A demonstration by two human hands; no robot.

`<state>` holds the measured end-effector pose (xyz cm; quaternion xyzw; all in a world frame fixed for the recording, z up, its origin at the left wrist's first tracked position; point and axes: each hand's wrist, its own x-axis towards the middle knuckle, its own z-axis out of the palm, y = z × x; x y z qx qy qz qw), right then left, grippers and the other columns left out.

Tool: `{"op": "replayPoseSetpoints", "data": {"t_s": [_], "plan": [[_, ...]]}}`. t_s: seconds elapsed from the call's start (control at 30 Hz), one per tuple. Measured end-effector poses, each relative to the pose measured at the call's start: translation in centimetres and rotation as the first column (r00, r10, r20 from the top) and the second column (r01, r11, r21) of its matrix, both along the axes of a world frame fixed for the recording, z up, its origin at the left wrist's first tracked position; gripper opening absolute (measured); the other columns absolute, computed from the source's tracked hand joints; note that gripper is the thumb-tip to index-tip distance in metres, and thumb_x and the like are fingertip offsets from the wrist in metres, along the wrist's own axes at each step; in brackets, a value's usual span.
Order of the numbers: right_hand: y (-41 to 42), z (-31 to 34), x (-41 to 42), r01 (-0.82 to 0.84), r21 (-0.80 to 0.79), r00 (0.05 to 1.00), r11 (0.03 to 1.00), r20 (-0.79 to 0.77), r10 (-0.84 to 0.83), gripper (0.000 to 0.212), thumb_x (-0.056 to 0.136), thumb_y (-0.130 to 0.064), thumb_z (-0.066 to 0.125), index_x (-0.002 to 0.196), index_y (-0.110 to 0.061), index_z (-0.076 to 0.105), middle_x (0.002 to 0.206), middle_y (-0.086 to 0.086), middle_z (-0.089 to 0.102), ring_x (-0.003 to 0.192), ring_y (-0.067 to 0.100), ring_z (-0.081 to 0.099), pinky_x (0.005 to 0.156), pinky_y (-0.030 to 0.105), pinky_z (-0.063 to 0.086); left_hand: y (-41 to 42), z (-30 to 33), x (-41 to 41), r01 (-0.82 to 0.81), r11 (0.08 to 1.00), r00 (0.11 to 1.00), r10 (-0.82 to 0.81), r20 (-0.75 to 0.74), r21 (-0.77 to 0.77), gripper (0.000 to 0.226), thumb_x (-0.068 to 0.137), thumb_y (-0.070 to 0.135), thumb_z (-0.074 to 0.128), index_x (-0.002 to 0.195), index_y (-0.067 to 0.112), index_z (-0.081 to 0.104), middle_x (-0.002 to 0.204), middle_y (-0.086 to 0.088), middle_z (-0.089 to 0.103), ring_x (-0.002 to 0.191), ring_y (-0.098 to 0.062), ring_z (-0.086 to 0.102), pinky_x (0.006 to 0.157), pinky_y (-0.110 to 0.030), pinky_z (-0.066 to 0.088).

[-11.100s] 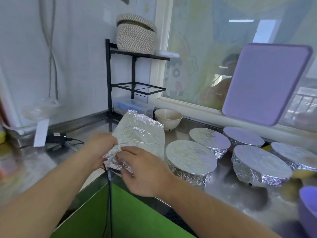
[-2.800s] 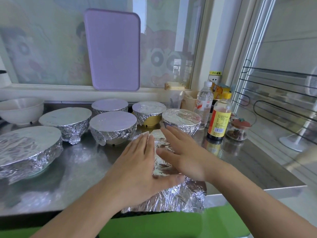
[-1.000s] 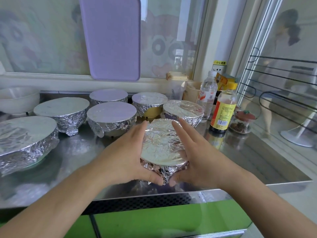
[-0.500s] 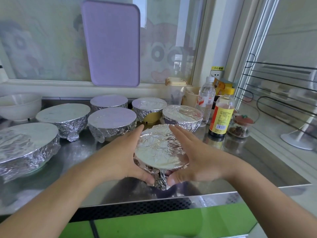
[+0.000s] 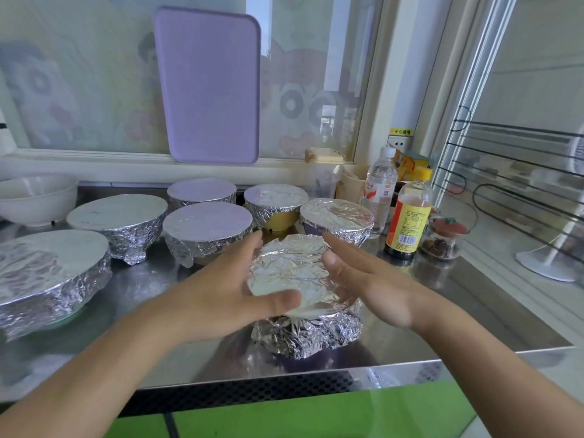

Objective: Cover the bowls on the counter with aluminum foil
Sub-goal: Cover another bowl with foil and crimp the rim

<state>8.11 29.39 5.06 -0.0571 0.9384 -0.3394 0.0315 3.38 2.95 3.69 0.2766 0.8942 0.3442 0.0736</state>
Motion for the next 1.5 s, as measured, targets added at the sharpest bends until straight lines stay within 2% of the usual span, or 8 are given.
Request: {"op": "replayPoseSetpoints", "data": {"t_s": [0.2,0.43,0.57,0.7,0.93,1.13,1.3,1.5], "plan": [[-0.6,-0.9,-0.3,0.044,0.104,0.992,0.994,-0.123,-0.031,0.081,0.098,-0.076,0.022,0.167,-0.034,0.022,0.171,-0.014,0.027,0.157,0.010,0.023,0.124,0.030,0.019,1.7,-0.5,1.1,-0.003,0.993,0.994,-0.010,-0.108,-0.122,0.142,0.057,0.090,0.072,0.162,0.039,-0.008,0.137,0.043,0.004,0.136,0.015,0.010,0.116,-0.018,0.016],[-1.5,0.2,-0.1,0.339,0.418,0.864,0.843,-0.493,-0.103,0.049,0.105,-0.058,0.028,0.115,-0.021,0.059,0.102,0.000,0.063,0.098,0.029,0.060,0.075,0.039,0.047,-1.7,0.7,0.1,0.057,0.996,0.988,-0.046,0.145,-0.070,0.140,0.053,0.087,0.081,0.161,0.052,-0.001,0.161,0.043,-0.003,0.150,0.007,0.019,0.127,-0.030,0.020],[-1.9,0.9,-2.3,0.061,0.236,0.962,0.970,-0.273,0.006,0.043,0.113,-0.036,0.039,0.150,-0.023,0.054,0.149,-0.003,0.058,0.139,0.022,0.050,0.107,0.025,0.037,-0.3,0.6,1.4,0.018,0.996,0.998,-0.014,0.053,-0.090,0.141,0.052,0.100,0.065,0.163,0.046,-0.002,0.161,0.041,-0.008,0.150,0.007,0.009,0.128,-0.034,0.015],[-2.3,0.6,-2.7,-0.006,0.159,0.990,0.987,-0.135,0.028,0.046,0.114,-0.034,0.040,0.157,-0.025,0.049,0.131,-0.009,0.060,0.124,0.010,0.054,0.099,0.021,0.036,0.8,0.1,2.2,-0.017,0.980,0.993,-0.007,-0.118,-0.196,0.138,0.061,0.092,0.065,0.164,0.035,-0.007,0.160,0.033,-0.009,0.151,0.003,0.000,0.127,-0.030,0.009],[-1.0,0.3,-1.9,0.080,0.150,0.943,0.986,-0.332,-0.026,0.041,0.112,-0.034,0.040,0.079,-0.016,0.053,0.076,-0.001,0.058,0.074,0.012,0.051,0.071,0.041,0.039,-1.9,-0.2,0.7,-0.067,0.978,0.985,0.035,-0.166,-0.195,0.123,0.078,0.071,0.075,0.164,0.039,-0.006,0.158,0.038,-0.008,0.155,0.000,0.001,0.131,-0.041,0.015],[-0.4,0.4,-2.3,0.207,0.222,0.907,0.953,-0.409,-0.102,0.042,0.108,-0.028,0.039,0.067,-0.024,0.041,0.076,0.002,0.052,0.070,0.021,0.048,0.059,0.040,0.037,-1.7,0.4,1.2,-0.144,0.985,0.973,0.123,-0.194,-0.095,0.081,0.098,0.018,0.059,0.164,0.030,0.014,0.163,0.023,0.012,0.153,-0.001,0.016,0.122,-0.025,0.020],[-1.1,-0.2,-3.0,0.138,0.209,0.925,0.968,-0.377,-0.050,0.043,0.107,-0.017,0.044,0.065,-0.010,0.043,0.078,0.011,0.050,0.079,0.013,0.045,0.072,0.045,0.043,1.8,0.3,3.1,-0.289,0.955,0.950,0.277,-0.147,-0.067,0.067,0.097,0.065,0.045,0.139,0.012,0.042,0.144,-0.007,0.048,0.124,-0.023,0.050,0.101,-0.042,0.042],[-0.8,-1.0,-2.5,0.218,0.243,0.910,0.945,-0.400,-0.107,0.040,0.107,-0.025,0.047,0.072,-0.011,0.061,0.089,0.003,0.053,0.082,0.015,0.052,0.076,0.042,0.047,3.4,-1.7,3.3,-0.207,0.975,0.973,0.197,-0.119,-0.085,0.122,0.080,0.091,0.041,0.166,0.017,-0.005,0.174,0.006,0.000,0.159,-0.013,0.008,0.129,-0.042,0.021]]}}
